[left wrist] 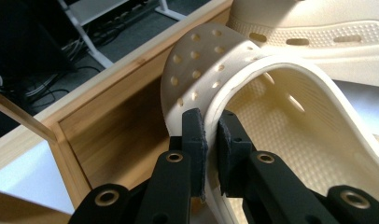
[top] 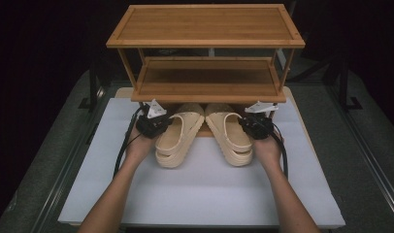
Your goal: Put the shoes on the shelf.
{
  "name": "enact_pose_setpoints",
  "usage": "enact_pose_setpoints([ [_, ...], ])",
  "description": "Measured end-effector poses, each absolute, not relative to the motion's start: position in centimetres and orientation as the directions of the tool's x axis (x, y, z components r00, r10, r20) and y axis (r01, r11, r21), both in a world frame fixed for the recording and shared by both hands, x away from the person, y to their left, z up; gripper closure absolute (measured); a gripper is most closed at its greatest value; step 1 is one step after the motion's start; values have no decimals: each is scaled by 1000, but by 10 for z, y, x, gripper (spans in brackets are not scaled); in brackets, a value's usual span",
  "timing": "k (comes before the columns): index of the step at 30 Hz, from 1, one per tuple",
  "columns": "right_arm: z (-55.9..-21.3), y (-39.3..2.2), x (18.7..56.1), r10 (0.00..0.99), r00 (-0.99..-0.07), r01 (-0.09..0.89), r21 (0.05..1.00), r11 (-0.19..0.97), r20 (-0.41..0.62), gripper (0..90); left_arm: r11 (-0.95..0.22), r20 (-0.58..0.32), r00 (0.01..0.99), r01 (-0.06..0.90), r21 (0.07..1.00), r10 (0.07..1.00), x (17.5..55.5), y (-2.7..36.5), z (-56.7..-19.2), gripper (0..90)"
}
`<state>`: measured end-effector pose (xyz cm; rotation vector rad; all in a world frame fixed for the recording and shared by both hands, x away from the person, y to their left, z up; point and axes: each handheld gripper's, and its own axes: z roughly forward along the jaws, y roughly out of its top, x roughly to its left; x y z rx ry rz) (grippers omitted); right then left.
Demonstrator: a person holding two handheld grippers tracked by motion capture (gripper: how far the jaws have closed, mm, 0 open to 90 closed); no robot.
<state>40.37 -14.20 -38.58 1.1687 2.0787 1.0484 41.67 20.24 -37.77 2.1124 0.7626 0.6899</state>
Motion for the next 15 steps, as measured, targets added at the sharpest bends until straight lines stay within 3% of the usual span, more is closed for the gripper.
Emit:
enact_pose_setpoints([
  [12,-398,-132,418,890,-444,459,828,323,-100,834,-534,277,616,281,797,738,429,189,-386,827],
  [15,-399,-128,418,886,-455,456,832,317,-88,787,-533,267,628,282,798,731,429,188,-386,789],
])
